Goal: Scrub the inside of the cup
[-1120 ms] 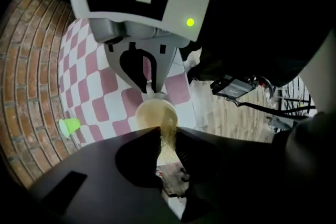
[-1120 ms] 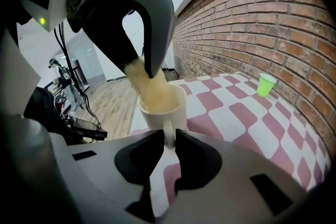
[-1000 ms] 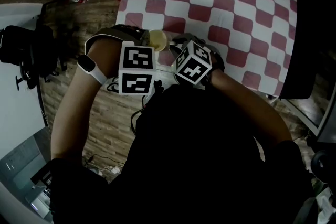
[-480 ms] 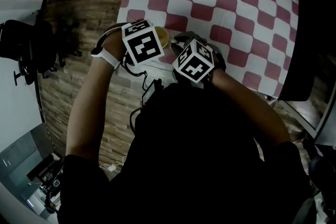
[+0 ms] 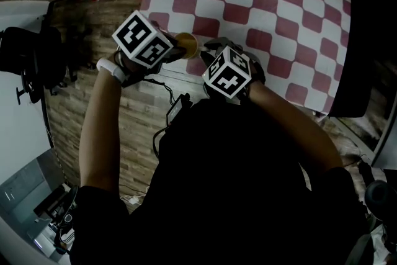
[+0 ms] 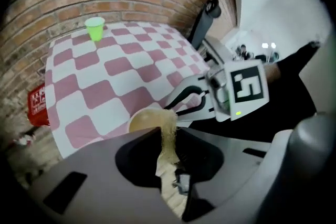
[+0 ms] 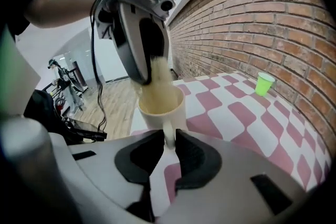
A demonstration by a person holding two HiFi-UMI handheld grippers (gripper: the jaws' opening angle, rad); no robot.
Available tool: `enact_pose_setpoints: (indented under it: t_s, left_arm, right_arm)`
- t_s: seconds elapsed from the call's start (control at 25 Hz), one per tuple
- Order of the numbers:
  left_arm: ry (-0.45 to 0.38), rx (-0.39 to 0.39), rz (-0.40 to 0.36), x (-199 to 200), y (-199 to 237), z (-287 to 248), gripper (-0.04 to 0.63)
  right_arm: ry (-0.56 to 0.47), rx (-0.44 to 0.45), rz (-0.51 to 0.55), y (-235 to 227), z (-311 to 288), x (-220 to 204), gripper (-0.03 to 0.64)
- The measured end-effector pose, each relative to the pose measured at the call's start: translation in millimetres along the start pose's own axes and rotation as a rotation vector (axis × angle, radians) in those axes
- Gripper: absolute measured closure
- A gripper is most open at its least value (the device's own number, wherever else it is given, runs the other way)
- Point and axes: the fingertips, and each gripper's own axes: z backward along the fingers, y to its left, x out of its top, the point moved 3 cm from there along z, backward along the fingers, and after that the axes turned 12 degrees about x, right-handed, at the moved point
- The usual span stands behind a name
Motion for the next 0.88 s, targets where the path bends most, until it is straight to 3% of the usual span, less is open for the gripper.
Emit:
enact_pose_setpoints:
  t_s: [0.12, 0.2, 0.24, 0.36, 0.52, 0.72, 0.88]
  left_arm:
    - [-0.264, -0.191, 0.123, 1.0, -14.2, 61.0, 0.515]
    - [-0.472, -0.264, 0.169, 2.0, -27.0, 100.9, 0.515]
    - [-0.556, -0.252, 0.184, 1.2, -31.2, 115.9, 0.515]
    - [-0.742, -0.110, 0.248, -5.1, -36.3, 141.5, 0.515]
    - [-0.979, 0.002, 0.478, -8.4, -33.4, 159.7, 0.515]
    - [-1.165, 0.098, 0.778, -19.2, -36.7, 160.8, 0.515]
    - [-1.241, 0.133, 0.876, -31.8, -35.1, 167.0, 0.515]
  right_arm:
    - [0.002, 0.004, 0.005, -0.4, -0.2, -1.1, 0.533]
    - [-0.002, 0.006, 0.009, 0.1, 1.7, -0.7, 0.532]
    - [-0.012, 0.005, 0.008, 0.2, 4.9, 0.7, 0.533]
    - [-0.086, -0.007, -0.020, -3.4, 29.0, 9.8, 0.532]
    - [-0.215, -0.054, -0.094, -16.0, 76.3, 23.6, 0.532]
    - [-0.394, -0.113, -0.186, -31.9, 140.2, 43.6, 0.532]
    - [-0.530, -0.135, -0.239, -27.0, 179.9, 64.8, 0.532]
